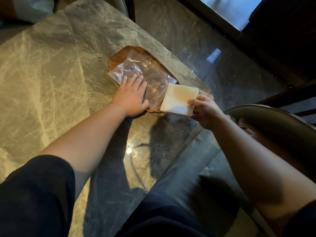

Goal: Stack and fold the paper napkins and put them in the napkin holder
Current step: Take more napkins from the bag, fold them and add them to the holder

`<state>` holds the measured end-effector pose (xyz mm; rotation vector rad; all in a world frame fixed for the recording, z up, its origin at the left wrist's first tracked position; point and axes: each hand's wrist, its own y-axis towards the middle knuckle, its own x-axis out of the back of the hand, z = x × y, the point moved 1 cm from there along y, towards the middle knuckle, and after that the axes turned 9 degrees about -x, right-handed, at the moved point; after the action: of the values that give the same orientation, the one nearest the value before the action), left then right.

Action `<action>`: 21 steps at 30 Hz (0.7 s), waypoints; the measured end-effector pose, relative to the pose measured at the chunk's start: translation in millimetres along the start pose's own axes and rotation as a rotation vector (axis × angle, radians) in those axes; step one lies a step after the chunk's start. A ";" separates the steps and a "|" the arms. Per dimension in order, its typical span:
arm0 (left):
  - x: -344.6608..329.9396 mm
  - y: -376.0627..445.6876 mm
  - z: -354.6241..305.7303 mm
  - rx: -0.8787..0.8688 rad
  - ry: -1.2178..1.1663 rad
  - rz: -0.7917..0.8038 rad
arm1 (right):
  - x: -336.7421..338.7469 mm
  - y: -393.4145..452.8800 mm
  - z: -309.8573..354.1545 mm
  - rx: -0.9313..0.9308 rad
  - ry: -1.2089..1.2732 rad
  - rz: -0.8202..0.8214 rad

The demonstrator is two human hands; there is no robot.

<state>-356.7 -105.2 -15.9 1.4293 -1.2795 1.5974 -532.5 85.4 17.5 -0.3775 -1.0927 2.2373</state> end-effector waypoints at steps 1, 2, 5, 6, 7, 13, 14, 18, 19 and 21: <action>1.0 0.7 0.9 0.000 0.003 0.002 | 2.0 -1.8 -1.2 0.002 0.011 -0.002; 1.4 1.3 1.7 -0.001 0.004 0.002 | 4.5 -3.4 -2.3 0.007 0.018 -0.001; 2.7 2.8 1.6 -0.006 0.013 -0.003 | 11.4 -10.3 -3.4 0.029 0.035 0.023; 3.5 3.0 1.0 -0.005 0.019 -0.004 | 12.9 -12.8 -3.6 0.039 0.043 0.030; 4.5 2.8 0.1 -0.003 0.021 -0.008 | 13.9 -15.1 -3.5 0.043 0.056 0.037; 18.7 -9.6 -10.9 0.048 -0.237 -0.264 | 0.1 -28.3 3.3 0.086 0.059 0.126; 22.8 -15.6 -14.0 0.068 -0.329 -0.351 | -6.0 -29.6 5.2 0.091 0.060 0.138; 35.2 -48.5 -24.9 0.239 -0.780 -0.503 | -37.8 -36.2 12.3 0.090 0.053 0.241; 35.5 -58.6 -25.7 0.329 -0.989 -0.492 | -48.2 -39.8 14.4 0.088 0.062 0.283; 36.3 -77.6 -24.4 0.457 -1.464 -0.475 | -68.3 -46.1 17.5 0.075 0.077 0.357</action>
<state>-302.1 -62.4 39.8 3.1270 -1.0138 0.3236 -470.0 52.9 63.7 -0.6658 -0.9569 2.5406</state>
